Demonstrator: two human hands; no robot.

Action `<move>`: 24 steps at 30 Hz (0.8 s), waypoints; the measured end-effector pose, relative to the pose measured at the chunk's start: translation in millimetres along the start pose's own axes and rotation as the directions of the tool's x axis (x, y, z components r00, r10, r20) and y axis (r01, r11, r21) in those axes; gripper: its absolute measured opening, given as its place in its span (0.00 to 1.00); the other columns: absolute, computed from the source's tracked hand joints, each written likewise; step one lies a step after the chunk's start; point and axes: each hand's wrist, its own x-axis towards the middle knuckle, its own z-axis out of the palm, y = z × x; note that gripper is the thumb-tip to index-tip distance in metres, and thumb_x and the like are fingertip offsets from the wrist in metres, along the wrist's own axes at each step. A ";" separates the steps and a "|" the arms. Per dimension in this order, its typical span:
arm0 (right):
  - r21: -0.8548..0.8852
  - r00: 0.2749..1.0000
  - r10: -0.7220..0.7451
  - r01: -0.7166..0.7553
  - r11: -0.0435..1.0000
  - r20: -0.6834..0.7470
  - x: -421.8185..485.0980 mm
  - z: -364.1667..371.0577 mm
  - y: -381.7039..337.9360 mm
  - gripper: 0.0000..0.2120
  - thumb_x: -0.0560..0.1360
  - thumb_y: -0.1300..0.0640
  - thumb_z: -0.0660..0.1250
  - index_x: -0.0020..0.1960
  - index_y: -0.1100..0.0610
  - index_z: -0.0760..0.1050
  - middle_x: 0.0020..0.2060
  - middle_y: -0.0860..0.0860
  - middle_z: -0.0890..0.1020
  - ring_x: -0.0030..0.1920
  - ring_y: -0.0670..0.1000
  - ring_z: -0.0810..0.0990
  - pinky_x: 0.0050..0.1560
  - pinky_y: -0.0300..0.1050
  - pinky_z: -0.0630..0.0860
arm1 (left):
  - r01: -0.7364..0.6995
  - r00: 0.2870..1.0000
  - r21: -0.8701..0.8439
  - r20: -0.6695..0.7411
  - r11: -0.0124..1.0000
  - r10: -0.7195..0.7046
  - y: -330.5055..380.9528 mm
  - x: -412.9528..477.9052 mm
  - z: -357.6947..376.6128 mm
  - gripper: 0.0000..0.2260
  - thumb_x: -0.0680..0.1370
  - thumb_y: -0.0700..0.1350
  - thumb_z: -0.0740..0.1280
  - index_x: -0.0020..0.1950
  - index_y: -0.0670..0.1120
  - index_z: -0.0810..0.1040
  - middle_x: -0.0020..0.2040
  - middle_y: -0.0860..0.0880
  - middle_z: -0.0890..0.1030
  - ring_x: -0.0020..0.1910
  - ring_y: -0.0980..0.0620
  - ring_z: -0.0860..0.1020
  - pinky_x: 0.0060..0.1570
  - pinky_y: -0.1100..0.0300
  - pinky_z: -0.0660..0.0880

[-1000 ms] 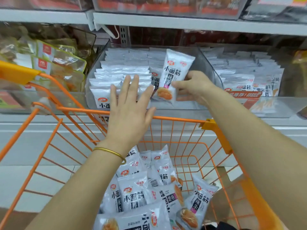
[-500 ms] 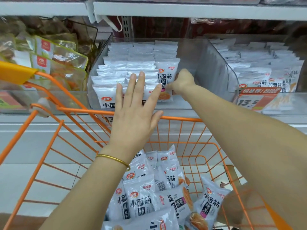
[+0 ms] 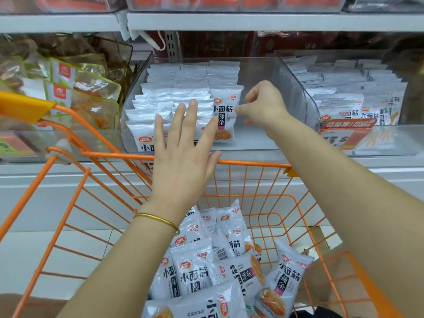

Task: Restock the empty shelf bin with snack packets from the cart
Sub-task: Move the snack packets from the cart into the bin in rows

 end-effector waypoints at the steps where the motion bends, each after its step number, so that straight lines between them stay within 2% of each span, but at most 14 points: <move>1: 0.026 0.998 -0.059 0.059 0.998 -0.001 -14.1 -10.5 -5.2 0.13 0.70 0.64 0.72 0.41 0.55 0.68 0.38 0.48 0.71 0.42 0.51 0.76 0.45 0.51 0.81 | 0.011 1.000 0.005 -0.024 1.000 -0.011 2.4 1.3 -3.0 0.23 0.77 0.53 0.57 0.70 0.47 0.69 0.73 0.38 0.64 0.72 0.39 0.63 0.69 0.37 0.57; 2: 0.055 0.993 -0.111 0.109 0.993 0.036 -30.1 -20.7 -10.0 0.11 0.71 0.64 0.71 0.42 0.56 0.69 0.38 0.49 0.73 0.40 0.51 0.77 0.41 0.50 0.81 | 0.021 0.998 0.002 -0.051 1.000 -0.021 4.8 2.5 -6.1 0.22 0.76 0.52 0.58 0.68 0.46 0.71 0.72 0.39 0.66 0.70 0.39 0.64 0.68 0.38 0.59; 4: 0.074 0.962 -0.159 0.146 0.986 0.224 -66.6 -36.7 -16.4 0.06 0.73 0.65 0.69 0.45 0.59 0.73 0.36 0.52 0.77 0.34 0.50 0.79 0.35 0.47 0.80 | 0.014 0.994 -0.005 -0.111 1.000 -0.014 9.5 2.1 -12.4 0.18 0.74 0.49 0.62 0.63 0.46 0.74 0.69 0.41 0.70 0.65 0.42 0.66 0.63 0.43 0.61; 6: -0.050 0.890 -0.105 0.142 0.989 0.443 -96.9 -39.1 -11.5 0.01 0.75 0.65 0.66 0.45 0.61 0.75 0.36 0.55 0.80 0.33 0.51 0.80 0.36 0.47 0.80 | -0.029 0.987 0.014 -0.160 0.999 0.030 12.6 1.8 -18.9 0.13 0.72 0.45 0.65 0.57 0.46 0.76 0.64 0.43 0.75 0.59 0.43 0.67 0.58 0.47 0.61; 7: -0.178 0.840 -0.038 0.158 0.971 0.541 -107.5 -34.1 -4.5 0.02 0.76 0.64 0.65 0.45 0.62 0.76 0.37 0.56 0.82 0.35 0.53 0.82 0.38 0.48 0.80 | -0.052 0.984 0.025 -0.170 0.998 0.056 13.8 2.0 -22.4 0.12 0.71 0.43 0.65 0.54 0.46 0.76 0.61 0.44 0.76 0.57 0.43 0.68 0.55 0.48 0.61; 9: -0.445 0.699 0.192 0.199 0.873 0.689 -122.8 -16.2 17.1 0.08 0.77 0.58 0.63 0.48 0.63 0.77 0.39 0.57 0.83 0.38 0.56 0.83 0.40 0.48 0.80 | -0.090 0.981 0.049 -0.171 0.995 0.097 17.3 -1.3 -28.7 0.10 0.71 0.41 0.66 0.52 0.46 0.76 0.56 0.45 0.78 0.52 0.42 0.72 0.51 0.50 0.61; 11: -0.591 0.571 0.400 0.193 0.783 0.717 -131.8 3.6 43.8 0.13 0.78 0.52 0.63 0.44 0.63 0.72 0.37 0.56 0.80 0.37 0.55 0.81 0.38 0.46 0.80 | -0.106 0.980 0.047 -0.164 0.993 0.112 21.0 -10.2 -29.7 0.11 0.71 0.41 0.66 0.53 0.45 0.77 0.54 0.46 0.78 0.50 0.42 0.74 0.49 0.52 0.61; 12: -0.620 0.539 0.456 0.166 0.767 0.708 -133.3 12.4 57.5 0.14 0.78 0.51 0.63 0.43 0.62 0.69 0.36 0.55 0.77 0.39 0.56 0.81 0.40 0.47 0.80 | -0.107 0.981 0.025 -0.162 0.994 0.109 22.2 -14.9 -27.9 0.11 0.71 0.41 0.66 0.53 0.45 0.77 0.54 0.46 0.78 0.50 0.43 0.74 0.49 0.52 0.61; 14: -0.619 0.540 0.494 0.065 0.783 0.681 -138.1 26.6 78.6 0.12 0.79 0.52 0.62 0.46 0.62 0.70 0.42 0.58 0.78 0.47 0.59 0.82 0.46 0.52 0.82 | -0.094 0.985 -0.041 -0.148 0.995 0.087 23.8 -22.1 -23.5 0.11 0.70 0.40 0.66 0.52 0.45 0.78 0.54 0.46 0.78 0.51 0.44 0.72 0.49 0.52 0.61; 16: -0.574 0.589 0.495 -0.064 0.817 0.639 -142.0 37.9 93.4 0.14 0.79 0.53 0.61 0.58 0.63 0.72 0.50 0.59 0.79 0.50 0.59 0.81 0.44 0.51 0.81 | -0.072 0.991 -0.084 -0.115 0.994 0.062 24.2 -21.9 -20.3 0.11 0.69 0.39 0.68 0.51 0.45 0.78 0.53 0.46 0.79 0.51 0.44 0.72 0.49 0.52 0.60; 18: -0.533 0.621 0.515 -0.179 0.827 0.591 -145.3 45.1 102.3 0.14 0.78 0.54 0.62 0.60 0.61 0.72 0.52 0.59 0.81 0.52 0.59 0.82 0.44 0.50 0.81 | -0.055 0.995 -0.107 -0.094 0.993 0.045 24.5 -20.0 -19.5 0.11 0.69 0.39 0.67 0.50 0.45 0.78 0.53 0.46 0.79 0.50 0.42 0.74 0.48 0.52 0.60; 21: -0.526 0.649 0.518 -0.207 0.825 0.557 -143.4 46.6 108.6 0.08 0.78 0.57 0.63 0.52 0.62 0.73 0.49 0.60 0.81 0.48 0.59 0.82 0.51 0.51 0.80 | -0.063 0.994 -0.133 -0.102 0.989 0.050 24.8 -19.3 -18.5 0.10 0.70 0.39 0.66 0.51 0.44 0.78 0.52 0.45 0.79 0.49 0.41 0.75 0.48 0.52 0.60; 23: -0.514 0.651 0.508 -0.204 0.833 0.565 -139.8 41.5 105.0 0.05 0.78 0.60 0.63 0.45 0.59 0.70 0.43 0.59 0.79 0.44 0.57 0.79 0.48 0.51 0.79 | -0.068 0.992 -0.151 -0.112 0.986 0.051 25.0 -20.1 -17.6 0.09 0.71 0.39 0.66 0.50 0.44 0.78 0.51 0.45 0.79 0.49 0.41 0.75 0.48 0.53 0.60; 24: -0.495 0.656 0.487 -0.193 0.847 0.577 -138.2 37.7 101.0 0.07 0.78 0.62 0.63 0.42 0.57 0.67 0.41 0.57 0.77 0.44 0.56 0.79 0.44 0.50 0.79 | -0.071 0.992 -0.165 -0.115 0.984 0.052 25.3 -20.2 -17.3 0.09 0.71 0.39 0.66 0.50 0.44 0.78 0.50 0.45 0.79 0.48 0.41 0.75 0.47 0.53 0.60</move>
